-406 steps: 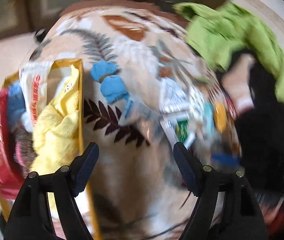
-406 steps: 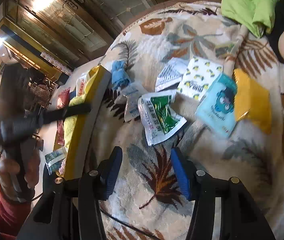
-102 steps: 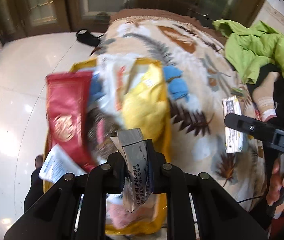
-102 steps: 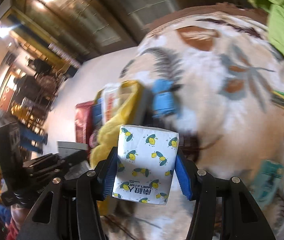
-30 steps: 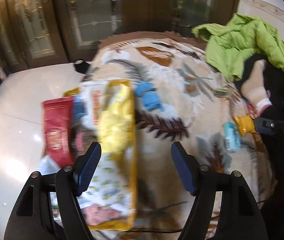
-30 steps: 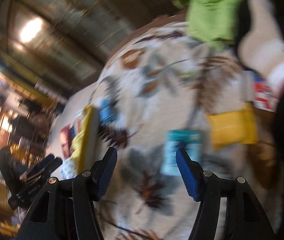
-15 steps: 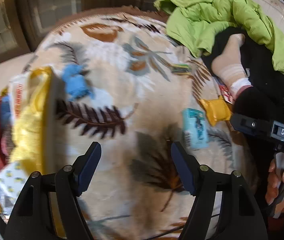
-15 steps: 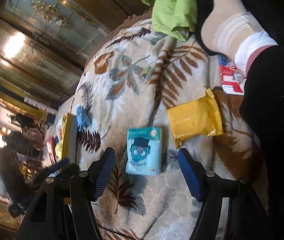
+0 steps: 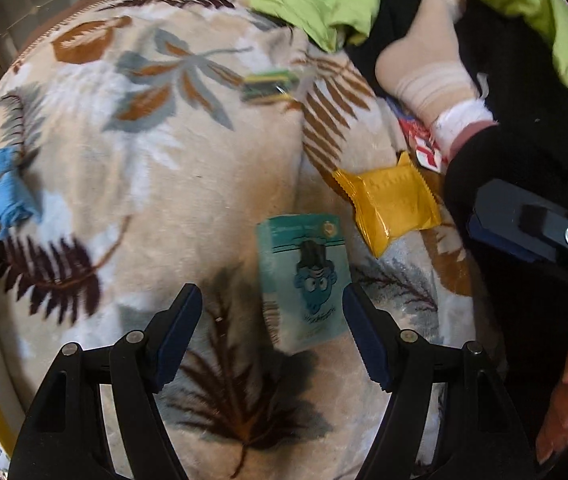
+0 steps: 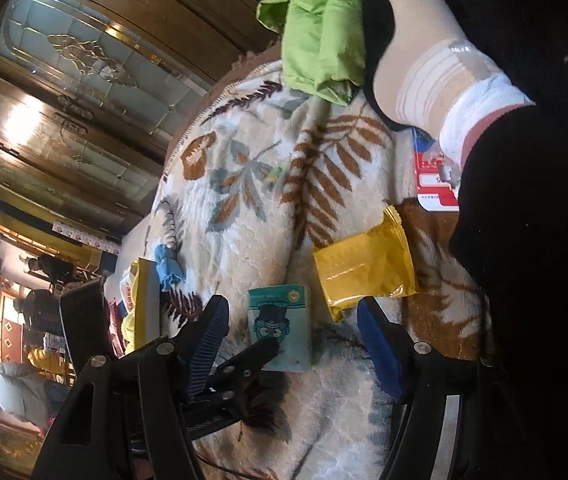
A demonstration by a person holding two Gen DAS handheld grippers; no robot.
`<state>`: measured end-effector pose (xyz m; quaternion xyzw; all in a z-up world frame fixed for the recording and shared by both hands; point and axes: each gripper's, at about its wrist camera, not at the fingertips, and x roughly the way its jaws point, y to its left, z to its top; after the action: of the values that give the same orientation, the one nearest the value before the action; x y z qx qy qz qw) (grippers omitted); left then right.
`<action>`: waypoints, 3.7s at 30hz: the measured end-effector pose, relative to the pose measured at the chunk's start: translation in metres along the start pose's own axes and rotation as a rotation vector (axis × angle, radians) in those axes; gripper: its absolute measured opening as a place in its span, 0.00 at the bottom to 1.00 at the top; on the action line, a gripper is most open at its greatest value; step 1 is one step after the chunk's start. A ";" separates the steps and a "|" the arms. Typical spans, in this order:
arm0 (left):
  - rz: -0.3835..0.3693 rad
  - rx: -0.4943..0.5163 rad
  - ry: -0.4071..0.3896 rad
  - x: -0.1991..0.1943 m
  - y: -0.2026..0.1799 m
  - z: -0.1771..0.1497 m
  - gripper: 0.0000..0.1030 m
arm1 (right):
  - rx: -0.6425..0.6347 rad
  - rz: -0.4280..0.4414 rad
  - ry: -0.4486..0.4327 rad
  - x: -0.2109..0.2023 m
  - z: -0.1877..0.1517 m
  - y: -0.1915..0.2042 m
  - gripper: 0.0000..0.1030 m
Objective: Organize soft objects
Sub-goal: 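Grasp the teal cartoon wet-wipe pack with the left tool while the right tool grasps the yellow sachet, then carry the wipe pack with the left tool while the right tool carries the yellow sachet to the tray, then open the left tool over the tray while the right tool releases the yellow sachet there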
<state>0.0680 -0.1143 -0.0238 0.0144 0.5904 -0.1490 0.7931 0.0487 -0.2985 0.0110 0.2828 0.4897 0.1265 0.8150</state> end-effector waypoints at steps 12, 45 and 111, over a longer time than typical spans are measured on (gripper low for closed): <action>0.055 0.008 0.018 0.035 -0.028 0.013 0.76 | 0.052 -0.034 0.001 0.009 0.010 -0.009 0.69; 0.026 -0.042 0.017 0.036 0.015 0.016 0.42 | -1.168 -0.355 0.579 0.114 0.009 0.038 0.47; 0.335 -0.562 -0.237 -0.120 0.294 -0.153 0.61 | -0.831 0.066 0.300 0.199 -0.130 0.343 0.58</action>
<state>-0.0312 0.2234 -0.0022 -0.1255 0.5015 0.1511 0.8426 0.0568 0.1186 0.0200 -0.0749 0.5009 0.3781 0.7749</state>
